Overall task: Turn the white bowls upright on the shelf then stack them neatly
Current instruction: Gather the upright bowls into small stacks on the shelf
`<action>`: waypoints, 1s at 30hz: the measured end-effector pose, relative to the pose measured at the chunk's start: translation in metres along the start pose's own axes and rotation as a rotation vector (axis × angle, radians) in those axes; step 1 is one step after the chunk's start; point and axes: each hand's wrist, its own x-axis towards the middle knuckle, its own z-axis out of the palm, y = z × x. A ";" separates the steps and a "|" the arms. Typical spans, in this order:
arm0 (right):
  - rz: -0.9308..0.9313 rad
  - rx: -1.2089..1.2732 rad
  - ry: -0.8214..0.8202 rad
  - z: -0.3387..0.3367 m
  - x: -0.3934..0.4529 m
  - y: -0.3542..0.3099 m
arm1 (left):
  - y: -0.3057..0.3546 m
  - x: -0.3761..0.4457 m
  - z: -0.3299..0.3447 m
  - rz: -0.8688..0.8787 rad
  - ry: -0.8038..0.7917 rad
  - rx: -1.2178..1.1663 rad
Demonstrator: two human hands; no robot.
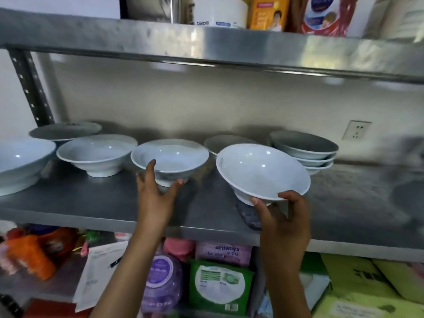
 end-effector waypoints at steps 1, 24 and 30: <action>0.004 0.028 0.007 0.008 -0.001 -0.008 | -0.005 0.006 -0.004 0.007 -0.007 -0.020; 0.063 0.046 0.012 0.123 0.107 0.020 | -0.034 0.027 -0.009 0.026 0.119 -0.104; 0.040 0.020 -0.035 0.132 0.119 0.030 | -0.022 0.015 -0.016 -0.051 0.167 -0.240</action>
